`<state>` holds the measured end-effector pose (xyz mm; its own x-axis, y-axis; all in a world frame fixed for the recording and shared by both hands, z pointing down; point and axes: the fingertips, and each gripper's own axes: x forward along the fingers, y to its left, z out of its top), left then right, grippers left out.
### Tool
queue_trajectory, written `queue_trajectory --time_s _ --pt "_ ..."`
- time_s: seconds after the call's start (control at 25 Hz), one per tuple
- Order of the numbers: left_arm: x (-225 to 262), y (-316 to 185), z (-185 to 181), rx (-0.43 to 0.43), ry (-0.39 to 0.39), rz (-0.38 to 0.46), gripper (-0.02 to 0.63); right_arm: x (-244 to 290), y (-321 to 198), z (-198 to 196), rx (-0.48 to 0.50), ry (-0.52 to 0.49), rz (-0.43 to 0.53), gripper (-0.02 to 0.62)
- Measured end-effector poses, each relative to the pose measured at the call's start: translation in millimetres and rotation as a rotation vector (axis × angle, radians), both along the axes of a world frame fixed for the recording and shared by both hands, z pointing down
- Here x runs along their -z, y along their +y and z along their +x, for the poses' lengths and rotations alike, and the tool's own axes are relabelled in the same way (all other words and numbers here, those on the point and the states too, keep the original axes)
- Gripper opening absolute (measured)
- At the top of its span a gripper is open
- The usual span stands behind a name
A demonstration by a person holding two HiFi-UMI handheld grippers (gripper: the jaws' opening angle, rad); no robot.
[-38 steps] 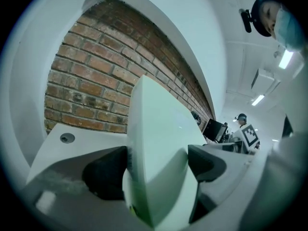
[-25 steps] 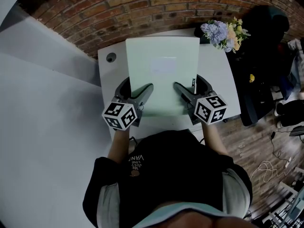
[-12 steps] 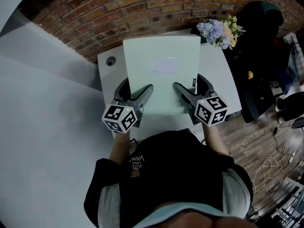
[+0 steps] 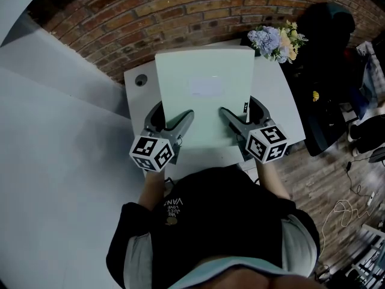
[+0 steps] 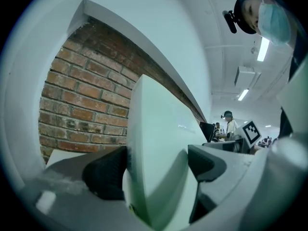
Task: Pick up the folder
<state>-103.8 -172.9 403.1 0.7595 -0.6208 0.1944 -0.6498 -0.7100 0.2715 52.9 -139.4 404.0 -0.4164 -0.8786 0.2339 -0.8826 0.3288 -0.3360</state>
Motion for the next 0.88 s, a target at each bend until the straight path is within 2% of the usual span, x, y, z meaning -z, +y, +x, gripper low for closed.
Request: queue_trajectory --time_s 0.88 --pt "-1.7 12.2 -1.8 -0.017 -0.008 0.008 0.413 0.3 14.4 -3.0 -0.011 0.029 0.011 0.394"
